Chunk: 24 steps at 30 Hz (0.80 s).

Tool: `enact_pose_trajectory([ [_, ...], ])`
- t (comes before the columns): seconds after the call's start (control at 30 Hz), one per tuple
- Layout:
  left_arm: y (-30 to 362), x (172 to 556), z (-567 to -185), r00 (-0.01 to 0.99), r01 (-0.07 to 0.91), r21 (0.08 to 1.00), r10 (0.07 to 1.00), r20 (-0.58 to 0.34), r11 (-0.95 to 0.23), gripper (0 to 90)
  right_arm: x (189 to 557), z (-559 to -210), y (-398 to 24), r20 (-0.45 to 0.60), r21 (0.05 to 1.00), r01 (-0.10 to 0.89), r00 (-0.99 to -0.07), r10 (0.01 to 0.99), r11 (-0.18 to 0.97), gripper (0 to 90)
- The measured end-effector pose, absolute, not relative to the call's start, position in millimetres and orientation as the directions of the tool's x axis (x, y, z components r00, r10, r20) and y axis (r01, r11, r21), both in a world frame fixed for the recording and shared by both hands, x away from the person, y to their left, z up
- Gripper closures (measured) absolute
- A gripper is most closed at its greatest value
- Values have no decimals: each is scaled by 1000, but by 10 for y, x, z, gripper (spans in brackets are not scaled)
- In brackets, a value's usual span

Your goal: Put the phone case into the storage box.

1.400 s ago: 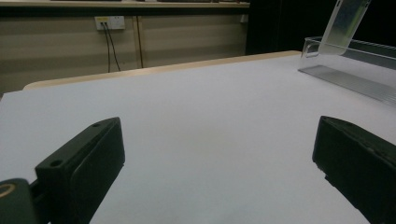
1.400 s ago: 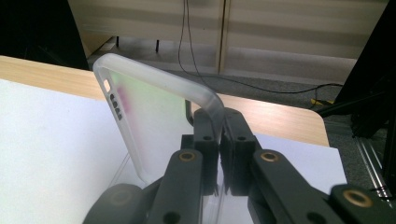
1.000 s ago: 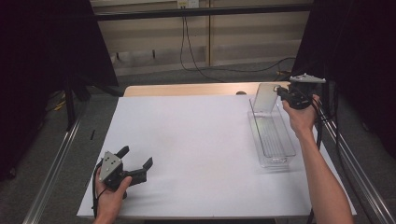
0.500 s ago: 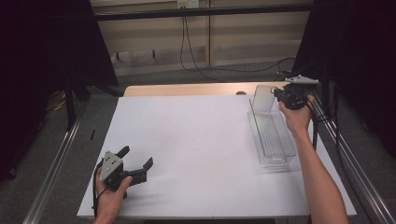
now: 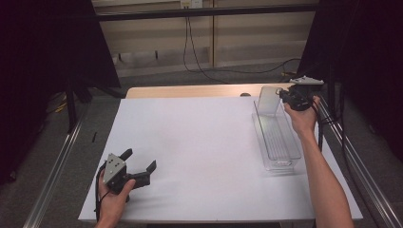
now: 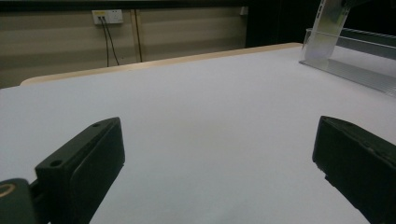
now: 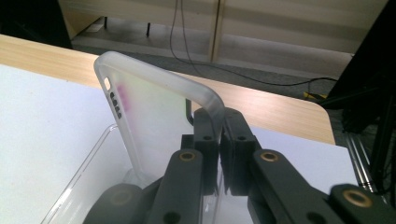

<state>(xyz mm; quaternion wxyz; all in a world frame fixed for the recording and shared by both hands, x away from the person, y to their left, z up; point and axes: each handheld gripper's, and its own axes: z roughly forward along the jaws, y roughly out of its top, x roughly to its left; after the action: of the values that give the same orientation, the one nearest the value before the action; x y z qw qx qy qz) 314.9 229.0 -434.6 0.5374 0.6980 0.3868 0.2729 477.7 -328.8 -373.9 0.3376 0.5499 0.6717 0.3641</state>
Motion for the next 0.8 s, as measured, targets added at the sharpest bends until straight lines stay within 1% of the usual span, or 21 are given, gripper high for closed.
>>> enact_pose_trajectory([
  [0.13, 2280, 3152, -4353, 547, 252, 957, 837, -18, -144, 25, 4825, -3723, -3326, -40, 853, 507, -181, 983, 128, 858],
  [0.3, 2291, 3163, -4359, 548, 254, 958, 836, -28, -135, 25, 4875, -3718, -3337, -43, 849, 511, -188, 981, 135, 857],
  [0.6, 2289, 3162, -4353, 544, 246, 959, 839, -18, -139, 25, 4930, -3704, -3352, -38, 842, 520, -206, 978, 142, 856],
  [0.8, 2295, 3172, -4354, 548, 249, 959, 836, -23, -137, 25, 4990, -3698, -3348, -35, 836, 532, -194, 980, 136, 851],
])
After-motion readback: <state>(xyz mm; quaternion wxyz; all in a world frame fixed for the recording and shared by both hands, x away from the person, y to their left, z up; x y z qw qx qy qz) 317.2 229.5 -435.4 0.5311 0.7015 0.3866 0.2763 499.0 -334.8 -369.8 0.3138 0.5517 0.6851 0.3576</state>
